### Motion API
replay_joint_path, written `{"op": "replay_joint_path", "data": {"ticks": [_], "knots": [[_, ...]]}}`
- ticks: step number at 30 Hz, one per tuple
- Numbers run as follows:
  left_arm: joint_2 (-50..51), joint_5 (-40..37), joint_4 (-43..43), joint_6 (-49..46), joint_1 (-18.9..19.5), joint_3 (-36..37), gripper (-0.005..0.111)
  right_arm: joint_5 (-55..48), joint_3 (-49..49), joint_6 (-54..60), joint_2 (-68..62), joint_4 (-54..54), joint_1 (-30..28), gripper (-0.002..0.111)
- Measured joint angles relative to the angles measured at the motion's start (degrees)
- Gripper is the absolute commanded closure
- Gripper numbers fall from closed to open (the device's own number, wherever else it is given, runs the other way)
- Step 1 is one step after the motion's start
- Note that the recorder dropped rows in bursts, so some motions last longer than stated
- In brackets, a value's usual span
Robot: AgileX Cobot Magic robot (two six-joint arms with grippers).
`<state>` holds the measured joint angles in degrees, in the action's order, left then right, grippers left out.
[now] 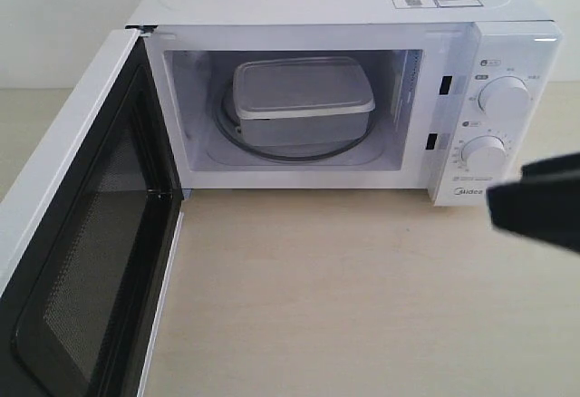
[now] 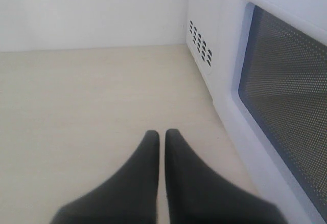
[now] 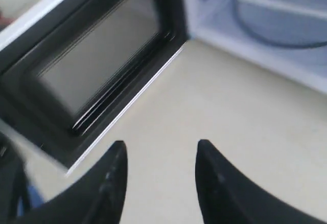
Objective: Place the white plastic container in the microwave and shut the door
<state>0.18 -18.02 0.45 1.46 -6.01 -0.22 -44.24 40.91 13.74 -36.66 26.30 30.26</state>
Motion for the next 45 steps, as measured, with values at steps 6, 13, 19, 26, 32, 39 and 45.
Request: {"op": "replay_joint_path", "data": {"ticks": [6, 13, 19, 26, 32, 39, 45], "knots": [[0.0, 0.0, 0.0, 0.0, 0.0, 0.0, 0.102, 17.3, -13.4, 0.8, 9.5, 8.0, -17.5, 0.066], [0.0, 0.0, 0.0, 0.0, 0.0, 0.0, 0.102, 26.0, -26.6, 2.6, 26.3, 8.6, -27.9, 0.066], [0.0, 0.0, 0.0, 0.0, 0.0, 0.0, 0.102, 27.0, -33.6, 5.6, 36.2, 6.7, -29.2, 0.066], [0.0, -0.1, 0.0, 0.0, 0.0, 0.0, 0.102, 28.7, -38.3, 5.7, 36.3, 5.8, -29.2, 0.066], [0.0, -0.1, 0.0, 0.0, 0.0, 0.0, 0.102, 33.8, -39.4, 5.9, 36.3, 4.1, -29.4, 0.066], [0.0, -0.1, 0.0, 0.0, 0.0, 0.0, 0.102, 36.5, -39.4, 3.6, 36.4, 3.2, -29.6, 0.066], [0.0, -0.1, 0.0, 0.0, 0.0, 0.0, 0.102, 33.3, -39.5, -14.9, 36.4, -22.2, -29.6, 0.066]]}}
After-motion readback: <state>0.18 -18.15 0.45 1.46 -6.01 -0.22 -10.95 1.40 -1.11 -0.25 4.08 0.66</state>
